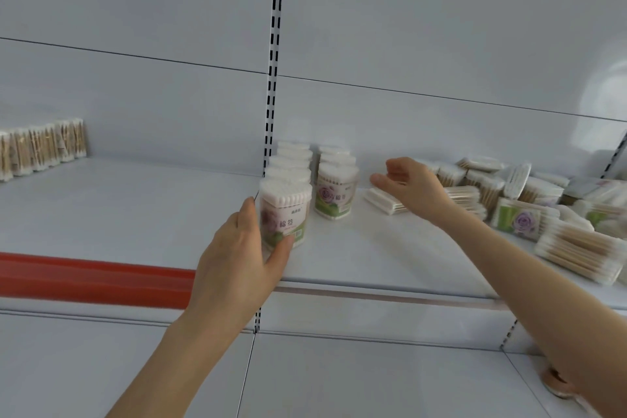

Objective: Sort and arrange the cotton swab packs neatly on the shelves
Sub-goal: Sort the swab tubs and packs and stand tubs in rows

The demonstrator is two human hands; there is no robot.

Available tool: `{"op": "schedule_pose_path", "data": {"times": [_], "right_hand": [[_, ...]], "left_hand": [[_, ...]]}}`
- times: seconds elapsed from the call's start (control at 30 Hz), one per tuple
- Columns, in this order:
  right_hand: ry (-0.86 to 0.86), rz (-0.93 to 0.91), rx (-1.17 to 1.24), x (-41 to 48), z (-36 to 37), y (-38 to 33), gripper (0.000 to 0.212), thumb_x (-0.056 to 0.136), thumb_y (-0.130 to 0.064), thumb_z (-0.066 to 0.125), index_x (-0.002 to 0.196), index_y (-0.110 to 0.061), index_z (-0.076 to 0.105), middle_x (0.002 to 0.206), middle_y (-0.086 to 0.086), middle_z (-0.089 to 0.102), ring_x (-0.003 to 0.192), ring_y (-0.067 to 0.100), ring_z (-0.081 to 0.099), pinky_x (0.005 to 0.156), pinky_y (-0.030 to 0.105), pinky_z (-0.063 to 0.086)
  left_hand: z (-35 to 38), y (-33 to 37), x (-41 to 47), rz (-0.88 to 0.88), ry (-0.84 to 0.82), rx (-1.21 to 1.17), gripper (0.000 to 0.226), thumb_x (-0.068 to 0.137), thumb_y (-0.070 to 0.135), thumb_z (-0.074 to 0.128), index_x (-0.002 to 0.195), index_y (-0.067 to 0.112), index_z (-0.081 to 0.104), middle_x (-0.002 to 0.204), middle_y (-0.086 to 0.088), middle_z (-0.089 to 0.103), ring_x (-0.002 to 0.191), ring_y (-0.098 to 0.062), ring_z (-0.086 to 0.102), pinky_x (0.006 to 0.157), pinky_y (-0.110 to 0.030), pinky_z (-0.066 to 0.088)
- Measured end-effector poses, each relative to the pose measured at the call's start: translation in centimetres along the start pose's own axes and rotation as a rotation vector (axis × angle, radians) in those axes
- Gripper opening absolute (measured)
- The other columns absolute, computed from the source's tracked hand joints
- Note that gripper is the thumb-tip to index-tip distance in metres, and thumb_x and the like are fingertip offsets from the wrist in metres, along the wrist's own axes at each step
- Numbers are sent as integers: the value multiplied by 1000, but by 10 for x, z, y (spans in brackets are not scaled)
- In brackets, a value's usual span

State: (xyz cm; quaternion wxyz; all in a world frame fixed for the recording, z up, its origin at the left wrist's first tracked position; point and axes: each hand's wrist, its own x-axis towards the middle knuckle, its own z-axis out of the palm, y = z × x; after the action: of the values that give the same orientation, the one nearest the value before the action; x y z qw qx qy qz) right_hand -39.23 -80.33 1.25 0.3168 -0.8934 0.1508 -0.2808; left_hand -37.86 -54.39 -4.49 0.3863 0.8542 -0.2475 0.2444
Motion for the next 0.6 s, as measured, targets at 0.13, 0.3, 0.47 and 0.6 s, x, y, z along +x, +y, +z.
{"op": "schedule_pose_path", "data": {"times": [0.13,0.3,0.47,0.6], "right_hand": [[-26,7,-71,3,-2,9,53,81,-42,65,119,-6,56,115,6,61,108,18,57,91,26,42],[-79,-45,-169,2,7,5,61,83,-45,61,129,-7,49,120,6,57,112,19,54,93,27,40],[-282,-18,-578,4,-1,17,59,93,-46,45,138,-9,37,139,11,45,127,27,43,99,31,33],[-342,-105,-670,-1,-4,31,51,92,-46,45,131,-12,45,128,8,54,116,26,50,94,32,37]], "left_hand": [[0,3,-2,10,-25,7,70,88,41,54,144,7,27,130,-11,50,117,-26,49,84,-33,40],[-2,1,-3,55,-36,116,66,82,31,67,133,-2,42,108,-19,60,94,-37,59,64,-36,42],[2,-2,-8,250,182,218,46,75,22,73,108,-7,58,75,-17,59,61,-35,57,46,-33,41],[3,8,-15,317,281,225,46,82,31,47,107,-6,59,82,-20,59,67,-36,56,55,-38,46]]}}
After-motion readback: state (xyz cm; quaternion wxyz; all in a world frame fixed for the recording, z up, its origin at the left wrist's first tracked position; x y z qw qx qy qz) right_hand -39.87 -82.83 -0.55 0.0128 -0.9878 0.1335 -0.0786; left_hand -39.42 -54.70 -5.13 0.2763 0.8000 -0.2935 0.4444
